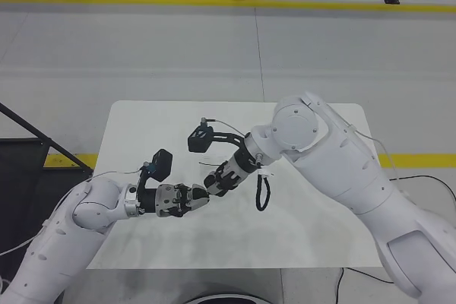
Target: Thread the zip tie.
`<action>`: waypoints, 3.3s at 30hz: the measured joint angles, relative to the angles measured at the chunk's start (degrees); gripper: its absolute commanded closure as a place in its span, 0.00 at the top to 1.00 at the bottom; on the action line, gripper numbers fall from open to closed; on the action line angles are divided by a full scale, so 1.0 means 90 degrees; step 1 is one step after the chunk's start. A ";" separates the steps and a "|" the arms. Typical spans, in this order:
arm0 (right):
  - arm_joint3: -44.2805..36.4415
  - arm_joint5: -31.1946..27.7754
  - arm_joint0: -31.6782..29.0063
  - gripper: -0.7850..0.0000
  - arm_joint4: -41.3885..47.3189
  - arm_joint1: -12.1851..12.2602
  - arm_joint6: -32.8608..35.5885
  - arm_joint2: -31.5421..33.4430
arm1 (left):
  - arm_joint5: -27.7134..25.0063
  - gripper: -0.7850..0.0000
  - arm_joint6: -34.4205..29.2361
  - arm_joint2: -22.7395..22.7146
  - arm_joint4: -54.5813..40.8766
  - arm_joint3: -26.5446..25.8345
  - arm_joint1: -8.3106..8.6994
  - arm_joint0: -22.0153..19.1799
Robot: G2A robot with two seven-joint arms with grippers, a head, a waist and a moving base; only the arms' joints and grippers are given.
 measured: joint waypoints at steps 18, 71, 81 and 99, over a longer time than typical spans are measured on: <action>-0.0007 0.0158 0.0060 0.00 -0.0144 -0.0063 0.0024 -0.0069 | 0.0000 0.22 0.0251 0.0060 -0.0022 -0.0018 0.0095 0.0010; -0.0742 -0.0645 -0.1442 0.75 -0.0892 0.0317 -0.2119 0.0934 | 0.0151 0.00 0.3081 -0.0293 -0.0135 0.0386 -0.0081 0.0218; -0.0766 -0.0809 -0.1821 0.45 -0.1426 0.0279 -0.3286 0.0932 | 0.0023 0.00 0.3769 0.0063 0.0081 0.0826 -0.0323 -0.0060; -0.0598 -0.0874 -0.1831 0.26 -0.1244 0.0174 -0.3351 0.0899 | 0.0000 0.00 0.4113 0.0092 0.0322 0.1006 -0.0529 -0.0140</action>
